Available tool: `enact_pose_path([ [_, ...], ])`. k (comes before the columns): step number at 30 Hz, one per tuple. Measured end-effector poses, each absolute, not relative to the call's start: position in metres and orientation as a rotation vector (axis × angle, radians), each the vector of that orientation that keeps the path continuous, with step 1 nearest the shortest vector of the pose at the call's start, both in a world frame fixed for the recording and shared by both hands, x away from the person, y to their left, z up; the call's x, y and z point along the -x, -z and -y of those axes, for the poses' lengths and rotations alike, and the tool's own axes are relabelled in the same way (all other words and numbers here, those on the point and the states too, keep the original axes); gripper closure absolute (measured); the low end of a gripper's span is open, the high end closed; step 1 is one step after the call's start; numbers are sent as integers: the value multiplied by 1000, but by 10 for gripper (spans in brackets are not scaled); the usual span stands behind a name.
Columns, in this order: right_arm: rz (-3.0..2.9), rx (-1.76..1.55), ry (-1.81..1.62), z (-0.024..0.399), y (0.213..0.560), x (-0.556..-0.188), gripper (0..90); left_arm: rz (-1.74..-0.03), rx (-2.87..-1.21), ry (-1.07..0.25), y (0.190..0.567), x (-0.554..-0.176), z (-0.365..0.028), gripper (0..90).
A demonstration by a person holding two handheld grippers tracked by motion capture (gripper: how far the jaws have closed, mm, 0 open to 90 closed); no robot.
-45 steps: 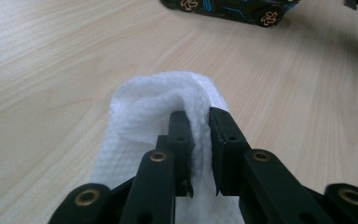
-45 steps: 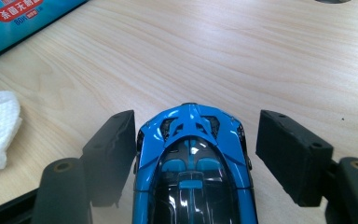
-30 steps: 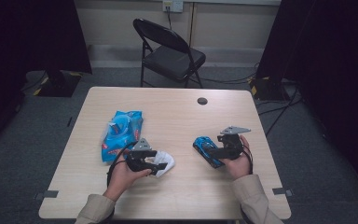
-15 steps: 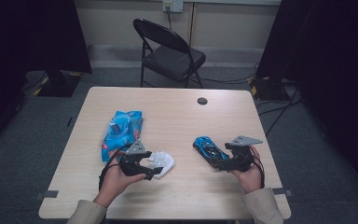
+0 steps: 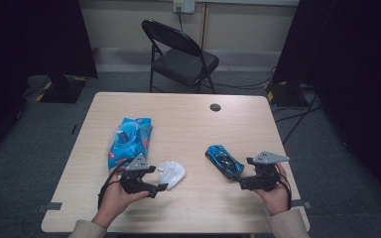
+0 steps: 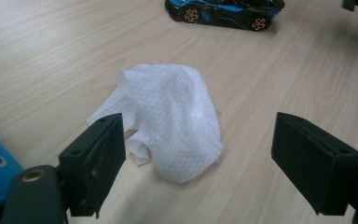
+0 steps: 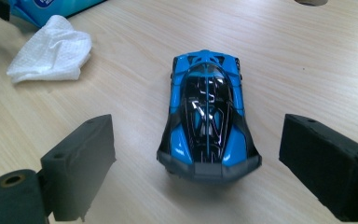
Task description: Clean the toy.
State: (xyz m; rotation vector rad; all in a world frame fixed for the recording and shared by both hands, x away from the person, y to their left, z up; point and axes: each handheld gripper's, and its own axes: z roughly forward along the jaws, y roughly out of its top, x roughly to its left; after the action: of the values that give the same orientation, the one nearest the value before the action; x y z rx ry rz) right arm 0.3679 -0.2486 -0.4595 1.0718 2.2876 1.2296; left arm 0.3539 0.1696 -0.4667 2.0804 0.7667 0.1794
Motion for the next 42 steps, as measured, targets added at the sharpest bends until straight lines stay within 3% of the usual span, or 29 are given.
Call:
enact_pose_path([
  [19, -2287, -1124, -1155, 286, 483, -346, 100, -775, -2107, -180, 479, -344, -198, 163],
  [42, -2321, -1111, -1042, 296, 506, -342, 103, -756, -2179, -225, 499, -337, -224, 163],
])
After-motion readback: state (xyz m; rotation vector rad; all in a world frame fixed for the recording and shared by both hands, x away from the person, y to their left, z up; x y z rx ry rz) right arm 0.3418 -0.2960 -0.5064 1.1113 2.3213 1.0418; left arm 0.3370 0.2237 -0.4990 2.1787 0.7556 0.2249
